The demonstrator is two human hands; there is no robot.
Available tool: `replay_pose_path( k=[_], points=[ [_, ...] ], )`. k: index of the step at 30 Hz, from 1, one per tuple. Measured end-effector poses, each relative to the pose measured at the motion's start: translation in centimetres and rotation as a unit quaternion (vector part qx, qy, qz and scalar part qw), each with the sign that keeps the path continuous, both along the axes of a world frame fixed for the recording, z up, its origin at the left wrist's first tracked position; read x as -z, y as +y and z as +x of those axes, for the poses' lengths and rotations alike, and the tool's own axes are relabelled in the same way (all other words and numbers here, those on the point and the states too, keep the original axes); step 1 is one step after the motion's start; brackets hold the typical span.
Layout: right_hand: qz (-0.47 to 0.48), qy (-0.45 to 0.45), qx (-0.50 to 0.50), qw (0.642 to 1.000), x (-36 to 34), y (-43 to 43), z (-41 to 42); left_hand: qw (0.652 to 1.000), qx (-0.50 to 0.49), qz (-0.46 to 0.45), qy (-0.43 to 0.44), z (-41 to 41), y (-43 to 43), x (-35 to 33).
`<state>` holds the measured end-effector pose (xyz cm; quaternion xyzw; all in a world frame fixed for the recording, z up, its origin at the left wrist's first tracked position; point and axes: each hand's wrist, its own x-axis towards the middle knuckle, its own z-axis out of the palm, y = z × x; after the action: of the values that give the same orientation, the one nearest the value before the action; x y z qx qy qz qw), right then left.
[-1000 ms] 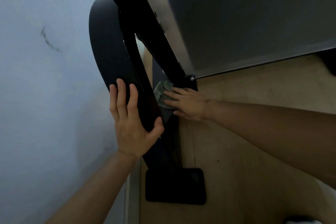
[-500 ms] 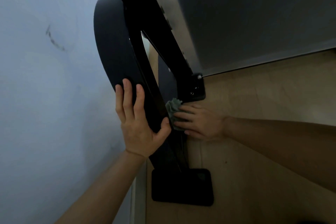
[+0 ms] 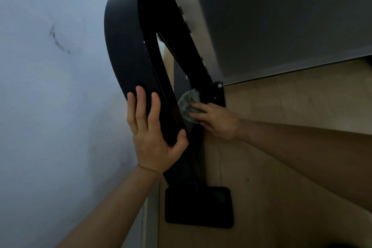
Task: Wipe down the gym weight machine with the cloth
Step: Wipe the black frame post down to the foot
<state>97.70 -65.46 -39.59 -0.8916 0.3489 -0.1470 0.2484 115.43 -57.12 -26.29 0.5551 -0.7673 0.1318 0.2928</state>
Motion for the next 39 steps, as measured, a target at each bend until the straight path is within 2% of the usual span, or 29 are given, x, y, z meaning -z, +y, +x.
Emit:
replay_pose_path(
  k=[4,9,12,14,16,17,18,19,21,22,23,27,33,35,39],
  points=[
    [0.031,-0.063,0.016,0.997,0.1,1.8,0.0,1.0,0.002,-0.002,0.001,0.1,0.0,0.0],
    [-0.073,-0.041,-0.079,0.993,2.0,4.7,-1.0,1.0,0.005,0.003,0.0,0.2,0.0,0.0],
    [-0.125,-0.053,-0.081,0.987,2.6,6.3,-1.9,1.0,0.007,0.005,-0.001,0.3,-0.1,0.0],
    [-0.084,-0.099,-0.032,0.991,2.4,7.1,-1.8,1.0,0.009,0.003,0.0,0.3,-0.1,0.1],
    [0.065,-0.15,0.096,0.982,1.7,7.2,-1.1,1.0,0.011,-0.001,0.002,0.3,0.0,0.1],
    [0.161,-0.171,0.18,0.955,1.2,7.0,-0.6,1.0,0.012,-0.002,0.004,0.3,0.0,0.1],
    [0.261,-0.201,0.269,0.905,0.6,6.5,0.0,1.0,0.013,-0.002,0.007,0.3,0.0,0.1],
    [0.354,-0.246,0.344,0.834,0.0,5.9,0.5,1.0,0.014,-0.002,0.008,0.3,0.0,0.1],
    [0.502,-0.353,0.424,0.666,-0.9,3.9,1.2,1.0,0.015,-0.003,0.008,0.4,0.0,0.1],
    [0.544,-0.397,0.439,0.595,-1.2,2.8,1.3,1.0,0.016,-0.003,0.007,0.4,0.0,0.1],
    [0.567,-0.432,0.446,0.541,-1.6,1.8,1.4,1.0,0.016,-0.003,0.006,0.4,0.0,0.1],
    [0.608,-0.532,0.437,0.395,-3.8,-0.9,2.4,1.0,0.012,-0.006,0.004,0.4,0.1,0.1],
    [0.632,-0.606,0.409,0.258,-8.8,-3.4,2.9,1.0,0.011,0.005,0.003,0.5,0.3,0.3],
    [0.63,-0.612,0.409,0.246,-9.8,-3.6,2.8,1.0,0.014,0.006,0.005,0.5,0.3,0.4],
    [0.633,-0.609,0.401,0.261,-12.5,-3.7,2.5,1.0,0.018,0.009,0.008,0.5,0.3,0.4]
  ],
)
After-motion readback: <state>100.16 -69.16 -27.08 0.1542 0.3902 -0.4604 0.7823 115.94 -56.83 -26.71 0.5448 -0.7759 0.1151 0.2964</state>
